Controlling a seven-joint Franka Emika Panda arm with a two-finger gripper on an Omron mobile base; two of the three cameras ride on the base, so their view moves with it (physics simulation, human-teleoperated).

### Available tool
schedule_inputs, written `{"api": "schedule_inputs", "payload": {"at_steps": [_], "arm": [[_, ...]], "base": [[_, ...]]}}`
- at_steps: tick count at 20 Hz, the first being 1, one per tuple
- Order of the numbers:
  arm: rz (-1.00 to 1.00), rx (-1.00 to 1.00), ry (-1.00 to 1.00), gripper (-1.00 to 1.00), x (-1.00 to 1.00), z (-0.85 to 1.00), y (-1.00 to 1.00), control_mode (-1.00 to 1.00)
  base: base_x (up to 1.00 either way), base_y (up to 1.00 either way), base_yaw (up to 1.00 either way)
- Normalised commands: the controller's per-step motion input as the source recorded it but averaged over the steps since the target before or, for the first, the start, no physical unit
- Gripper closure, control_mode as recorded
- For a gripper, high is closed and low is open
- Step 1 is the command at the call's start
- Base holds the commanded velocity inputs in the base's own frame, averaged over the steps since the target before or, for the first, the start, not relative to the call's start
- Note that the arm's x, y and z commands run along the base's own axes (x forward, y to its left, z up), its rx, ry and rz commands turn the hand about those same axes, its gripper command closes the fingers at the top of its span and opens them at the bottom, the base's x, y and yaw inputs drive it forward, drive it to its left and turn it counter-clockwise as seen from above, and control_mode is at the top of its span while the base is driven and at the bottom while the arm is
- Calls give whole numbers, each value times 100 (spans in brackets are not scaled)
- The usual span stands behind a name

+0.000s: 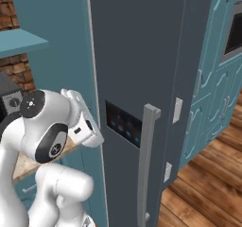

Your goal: Take the lime and pear from the highest rack and move them to the second highest rack where the steak and pear are located, to maximize freezer space. Close the freezer door after rearranging.

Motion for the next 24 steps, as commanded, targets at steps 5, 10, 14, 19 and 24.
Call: {"api": "schedule_inputs", "payload": {"at_steps": [5, 10, 14, 19, 24], "arm": [[-34, 27, -32, -100, 37, 17, -17, -100], [-21, 39, 0, -100, 59, 16, -39, -100], [-6, 24, -10, -100, 53, -1, -49, -100], [0, 18, -8, -100, 62, -5, -47, -100], [0, 26, 0, -100, 82, 0, -37, -100]], "base": [[0, 0, 0], [0, 0, 0], [0, 0, 0], [0, 0, 0], [0, 0, 0]]}}
